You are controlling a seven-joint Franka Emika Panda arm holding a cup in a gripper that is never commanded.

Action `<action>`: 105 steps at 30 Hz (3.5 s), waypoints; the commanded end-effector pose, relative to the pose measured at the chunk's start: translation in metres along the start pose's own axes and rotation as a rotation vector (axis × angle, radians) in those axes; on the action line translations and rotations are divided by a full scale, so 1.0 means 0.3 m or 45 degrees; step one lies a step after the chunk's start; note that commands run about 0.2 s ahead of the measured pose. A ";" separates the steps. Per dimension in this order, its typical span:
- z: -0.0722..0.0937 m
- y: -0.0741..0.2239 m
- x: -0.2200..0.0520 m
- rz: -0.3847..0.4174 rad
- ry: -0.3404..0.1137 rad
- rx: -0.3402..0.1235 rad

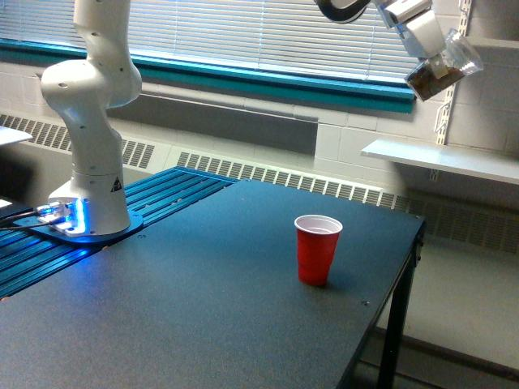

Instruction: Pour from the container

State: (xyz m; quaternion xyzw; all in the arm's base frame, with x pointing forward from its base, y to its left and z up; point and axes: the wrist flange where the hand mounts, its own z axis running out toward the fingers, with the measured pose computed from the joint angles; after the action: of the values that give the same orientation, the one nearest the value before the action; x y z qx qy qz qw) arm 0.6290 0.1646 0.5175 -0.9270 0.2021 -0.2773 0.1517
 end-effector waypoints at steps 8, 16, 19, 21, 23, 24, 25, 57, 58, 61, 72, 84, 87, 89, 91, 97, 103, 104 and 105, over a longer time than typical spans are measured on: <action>-0.045 0.165 0.036 -0.023 0.071 -0.017; -0.023 0.297 0.026 -0.025 0.071 -0.078; -0.011 0.347 0.016 -0.027 0.072 -0.105; -0.004 0.378 0.007 -0.032 0.067 -0.122; 0.001 0.408 -0.003 -0.033 0.068 -0.139; 0.004 0.422 -0.009 -0.035 0.066 -0.144; 0.007 0.436 -0.015 -0.041 0.062 -0.149; -0.019 0.813 -0.304 -0.084 -0.013 -0.296; -0.019 0.825 -0.314 -0.082 -0.012 -0.302; -0.014 0.854 -0.347 -0.087 -0.033 -0.321; -0.006 0.942 -0.436 -0.118 -0.080 -0.383; 0.013 1.012 -0.519 -0.153 -0.153 -0.449; 0.019 1.017 -0.526 -0.168 -0.154 -0.469; 0.025 1.019 -0.532 -0.174 -0.162 -0.479; 0.031 1.019 -0.535 -0.180 -0.167 -0.489; 0.047 1.018 -0.540 -0.212 -0.174 -0.519; 0.068 1.013 -0.554 -0.232 -0.182 -0.544; 0.072 1.012 -0.558 -0.235 -0.186 -0.547; 0.076 1.010 -0.561 -0.240 -0.189 -0.550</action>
State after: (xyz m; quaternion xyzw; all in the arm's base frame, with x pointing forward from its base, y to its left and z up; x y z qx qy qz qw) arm 0.4225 -0.0217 0.3055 -0.9738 0.1360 -0.1719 -0.0602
